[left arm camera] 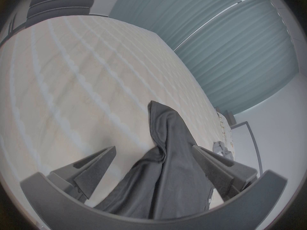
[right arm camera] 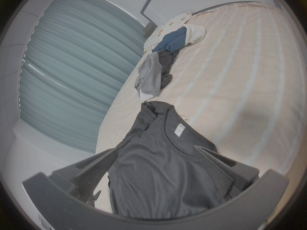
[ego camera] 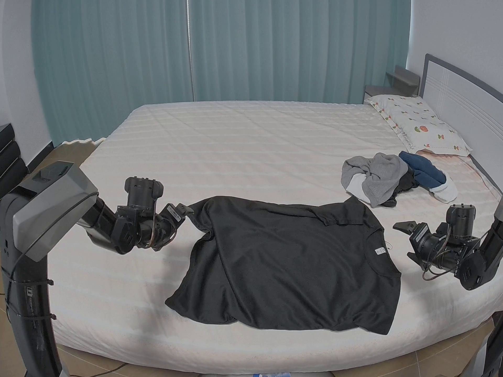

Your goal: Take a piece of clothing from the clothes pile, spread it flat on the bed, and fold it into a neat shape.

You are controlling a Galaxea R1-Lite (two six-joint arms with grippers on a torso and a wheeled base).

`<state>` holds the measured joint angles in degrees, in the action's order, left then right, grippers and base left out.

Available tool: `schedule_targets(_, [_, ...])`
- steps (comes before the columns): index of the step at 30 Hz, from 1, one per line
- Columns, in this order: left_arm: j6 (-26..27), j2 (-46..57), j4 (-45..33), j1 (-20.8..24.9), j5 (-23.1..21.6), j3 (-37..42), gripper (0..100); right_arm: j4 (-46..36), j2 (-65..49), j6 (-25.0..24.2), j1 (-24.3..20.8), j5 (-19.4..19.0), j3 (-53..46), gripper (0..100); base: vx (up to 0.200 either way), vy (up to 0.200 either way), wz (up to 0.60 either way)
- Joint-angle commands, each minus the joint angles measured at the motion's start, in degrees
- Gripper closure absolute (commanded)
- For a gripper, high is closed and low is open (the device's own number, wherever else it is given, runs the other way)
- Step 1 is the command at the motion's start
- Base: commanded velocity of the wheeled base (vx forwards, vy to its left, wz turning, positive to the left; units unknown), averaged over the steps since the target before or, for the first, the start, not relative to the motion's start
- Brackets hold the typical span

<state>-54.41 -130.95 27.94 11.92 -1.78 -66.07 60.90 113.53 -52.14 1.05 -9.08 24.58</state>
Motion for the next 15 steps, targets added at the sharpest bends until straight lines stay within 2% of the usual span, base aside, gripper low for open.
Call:
schedule_targets(1, [0.1, 10.9, 13.8, 3.2, -2.5, 20.1, 0, 0.0, -5.9, 1.1, -0.3, -1.9, -10.3, 0, -0.2, 0.0, 0.0])
schedule_targets(2, [0.1, 11.1, 14.9, 3.6, -2.4, 21.4, 0, 0.0, -5.7, 1.1, -0.3, -2.3, -10.5, 0, -0.2, 0.0, 0.0])
schedule_targets(7, [-0.1, 11.2, 18.7, 4.7, -2.6, 25.9, 0, 0.0, -5.2, 0.6, -0.3, -3.0, -10.9, 0, 0.0, 0.0, 0.0])
schedule_targets(15, [-2.2, 10.8, 19.1, 5.8, -4.3, 27.2, 0, 0.1, -5.1, 1.1, -0.2, -3.3, -13.7, 0, 0.0, 0.0, 0.0])
